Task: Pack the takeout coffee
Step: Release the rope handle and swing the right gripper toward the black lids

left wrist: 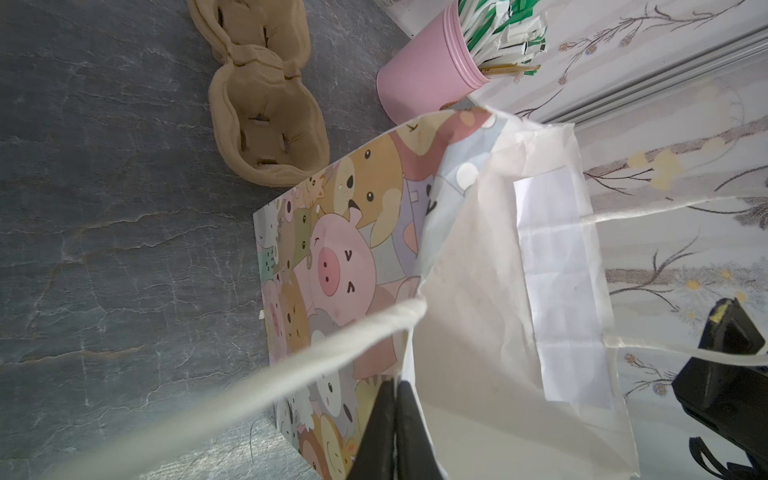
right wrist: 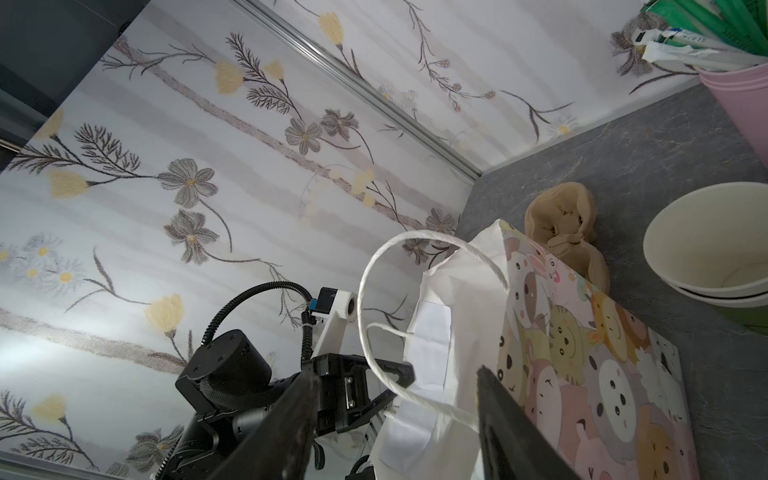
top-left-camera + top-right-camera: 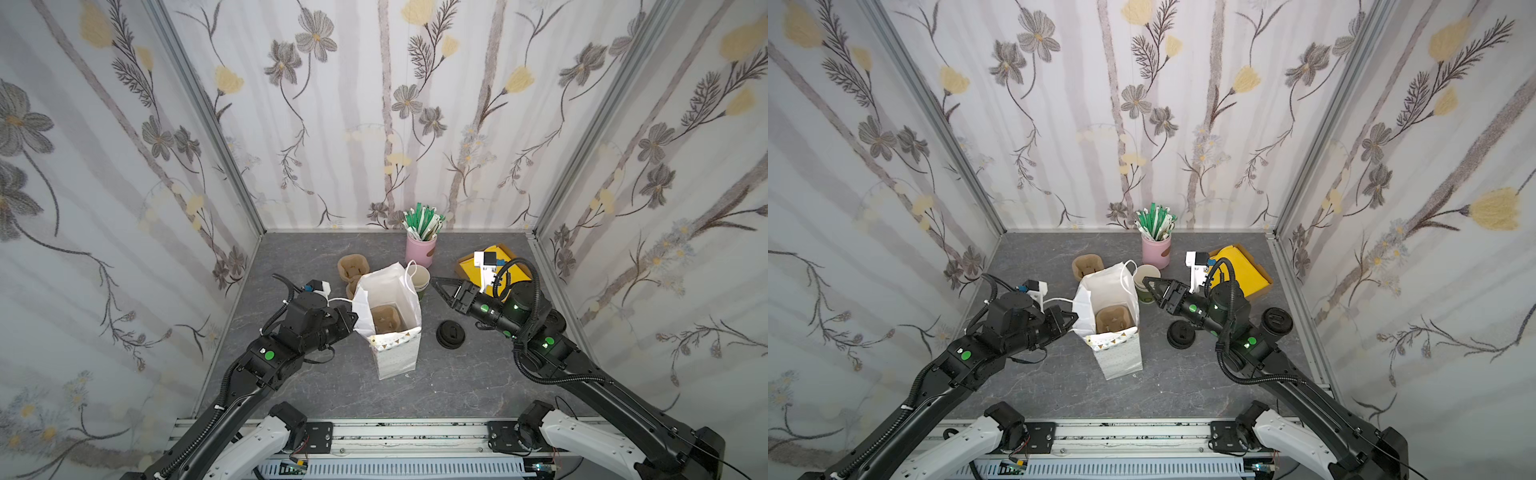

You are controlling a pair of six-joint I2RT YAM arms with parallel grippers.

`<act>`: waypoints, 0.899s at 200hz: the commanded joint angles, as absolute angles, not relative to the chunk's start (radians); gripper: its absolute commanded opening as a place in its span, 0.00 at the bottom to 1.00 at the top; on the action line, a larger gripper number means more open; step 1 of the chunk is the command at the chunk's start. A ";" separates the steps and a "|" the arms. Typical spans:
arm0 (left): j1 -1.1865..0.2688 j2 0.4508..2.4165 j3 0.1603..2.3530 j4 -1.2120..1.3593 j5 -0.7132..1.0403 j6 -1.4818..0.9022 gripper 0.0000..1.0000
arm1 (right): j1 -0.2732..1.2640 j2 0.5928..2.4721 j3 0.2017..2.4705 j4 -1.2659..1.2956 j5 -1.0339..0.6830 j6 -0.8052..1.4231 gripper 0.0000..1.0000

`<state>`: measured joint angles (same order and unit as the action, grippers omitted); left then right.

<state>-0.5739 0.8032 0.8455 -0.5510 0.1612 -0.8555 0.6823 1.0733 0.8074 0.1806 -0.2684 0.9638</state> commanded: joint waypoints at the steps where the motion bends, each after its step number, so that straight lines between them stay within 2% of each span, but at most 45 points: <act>1: -0.573 0.813 0.855 -0.551 0.169 -0.822 0.00 | 0.683 1.059 0.827 0.120 -0.222 0.900 0.61; 54: -0.573 0.830 0.879 -0.552 0.204 -0.813 0.00 | 0.683 1.017 0.848 0.069 -0.186 0.869 0.61; 99: -0.573 0.802 0.875 -0.555 0.262 -0.817 0.00 | 0.683 0.961 0.902 -0.076 -0.023 0.846 0.58; 142: -0.574 0.739 0.850 -0.568 0.322 -0.804 0.00 | 0.683 0.996 1.018 -0.281 0.111 0.747 0.56; 180: -0.573 0.712 0.878 -0.619 0.330 -0.766 0.00 | 0.683 1.026 1.042 -0.304 0.137 0.786 0.56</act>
<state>-0.5739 0.7185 0.8547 -0.5850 0.3107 -0.8078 0.6827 1.0164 1.0286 -0.2634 0.0910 0.7742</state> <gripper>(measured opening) 0.053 0.564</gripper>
